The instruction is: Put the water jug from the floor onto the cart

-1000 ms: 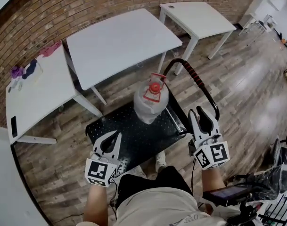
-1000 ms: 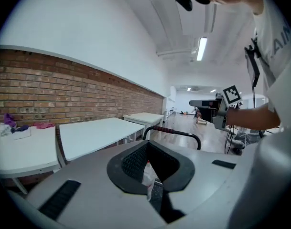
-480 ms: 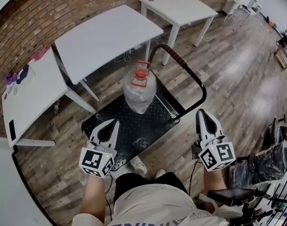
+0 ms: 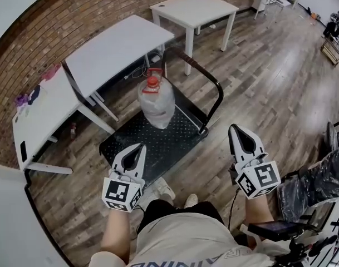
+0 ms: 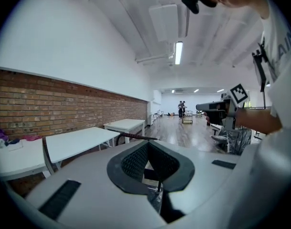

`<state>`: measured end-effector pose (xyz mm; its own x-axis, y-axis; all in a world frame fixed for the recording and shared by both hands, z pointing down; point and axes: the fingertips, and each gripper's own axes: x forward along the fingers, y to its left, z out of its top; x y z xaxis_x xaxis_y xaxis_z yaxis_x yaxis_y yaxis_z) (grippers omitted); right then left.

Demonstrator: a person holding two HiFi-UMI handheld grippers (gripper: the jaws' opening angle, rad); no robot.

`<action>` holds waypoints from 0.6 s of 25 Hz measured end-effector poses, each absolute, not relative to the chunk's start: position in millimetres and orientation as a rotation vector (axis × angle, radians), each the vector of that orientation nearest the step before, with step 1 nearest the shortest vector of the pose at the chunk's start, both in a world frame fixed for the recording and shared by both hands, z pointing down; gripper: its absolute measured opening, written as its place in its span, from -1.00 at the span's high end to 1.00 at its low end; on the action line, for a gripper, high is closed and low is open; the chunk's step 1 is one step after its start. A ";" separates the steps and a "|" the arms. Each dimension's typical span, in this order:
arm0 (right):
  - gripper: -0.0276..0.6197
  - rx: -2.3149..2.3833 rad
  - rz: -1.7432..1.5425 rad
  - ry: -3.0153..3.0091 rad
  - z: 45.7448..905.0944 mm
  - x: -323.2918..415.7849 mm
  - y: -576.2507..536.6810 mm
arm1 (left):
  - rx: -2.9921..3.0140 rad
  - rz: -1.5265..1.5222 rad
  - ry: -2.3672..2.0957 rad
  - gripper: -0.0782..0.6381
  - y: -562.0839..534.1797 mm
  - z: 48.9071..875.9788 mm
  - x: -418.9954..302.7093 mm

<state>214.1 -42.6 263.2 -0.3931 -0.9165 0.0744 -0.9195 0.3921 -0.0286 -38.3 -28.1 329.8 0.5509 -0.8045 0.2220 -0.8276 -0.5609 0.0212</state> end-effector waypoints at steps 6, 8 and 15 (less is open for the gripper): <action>0.91 1.723 0.084 -2.580 253.6 230.8 -2.2 | 2.706 0.251 -1.358 0.78 12.3 313.5 -7.5; 0.91 1.723 0.075 -2.563 253.5 227.1 8.0 | 2.704 0.179 -1.371 0.78 13.6 302.1 -13.1; 0.91 1.697 0.053 -2.518 250.5 200.1 14.9 | 2.678 0.025 -1.443 0.78 8.6 275.7 -50.5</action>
